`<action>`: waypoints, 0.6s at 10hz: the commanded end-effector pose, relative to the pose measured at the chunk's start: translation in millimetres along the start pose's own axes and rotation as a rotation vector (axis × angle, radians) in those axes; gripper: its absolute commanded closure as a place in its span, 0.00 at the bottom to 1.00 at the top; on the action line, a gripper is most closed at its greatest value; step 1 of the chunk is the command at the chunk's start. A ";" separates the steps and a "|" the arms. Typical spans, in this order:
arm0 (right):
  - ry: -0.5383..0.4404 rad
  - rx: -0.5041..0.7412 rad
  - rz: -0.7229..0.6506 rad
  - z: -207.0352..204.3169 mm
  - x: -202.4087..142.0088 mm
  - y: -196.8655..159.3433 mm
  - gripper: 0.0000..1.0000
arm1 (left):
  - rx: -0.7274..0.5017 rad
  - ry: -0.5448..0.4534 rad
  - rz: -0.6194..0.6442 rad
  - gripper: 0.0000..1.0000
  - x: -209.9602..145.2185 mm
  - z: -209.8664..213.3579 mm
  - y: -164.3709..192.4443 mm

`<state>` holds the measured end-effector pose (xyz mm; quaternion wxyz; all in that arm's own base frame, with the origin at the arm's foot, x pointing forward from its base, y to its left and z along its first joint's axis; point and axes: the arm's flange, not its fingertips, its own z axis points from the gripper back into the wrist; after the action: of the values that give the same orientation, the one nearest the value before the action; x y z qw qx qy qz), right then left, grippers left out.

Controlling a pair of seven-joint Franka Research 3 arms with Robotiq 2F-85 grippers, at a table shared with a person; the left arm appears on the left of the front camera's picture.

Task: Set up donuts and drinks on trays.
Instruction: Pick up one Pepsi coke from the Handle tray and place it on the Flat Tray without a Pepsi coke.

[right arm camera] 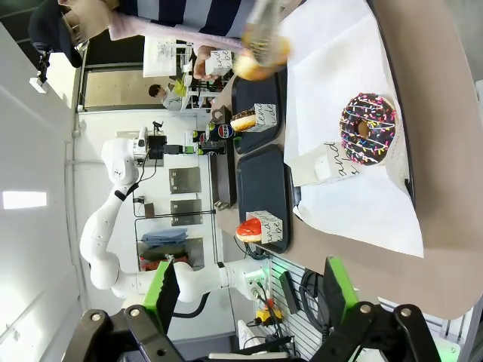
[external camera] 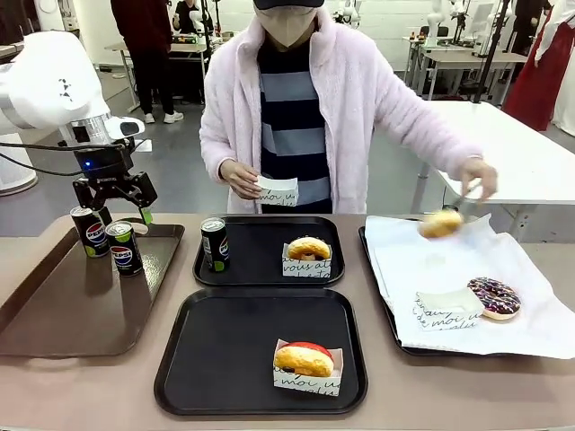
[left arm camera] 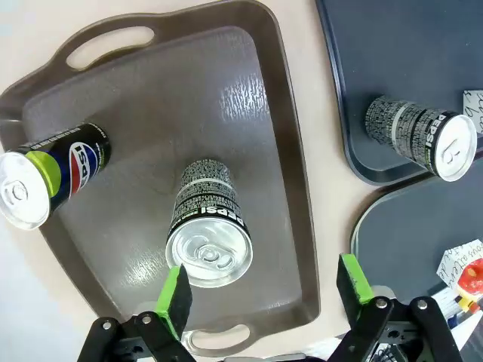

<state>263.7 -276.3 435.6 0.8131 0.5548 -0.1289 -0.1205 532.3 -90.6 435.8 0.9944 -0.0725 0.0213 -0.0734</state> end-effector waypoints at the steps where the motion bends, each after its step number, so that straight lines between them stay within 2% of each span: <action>1: -0.004 0.014 0.008 0.4 0.7 0.9 0.00 | 0.020 -0.037 0.007 0.00 -7.8 -8.2 1.8; 6: -0.004 0.014 0.008 0.4 0.7 0.9 0.00 | 0.054 -0.090 -0.034 0.00 -29.4 -0.5 -5.6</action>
<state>263.7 -276.3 435.6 0.8131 0.5548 -0.1289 -0.1205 510.7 -92.2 435.5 0.9948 -0.0598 -0.0153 -0.0813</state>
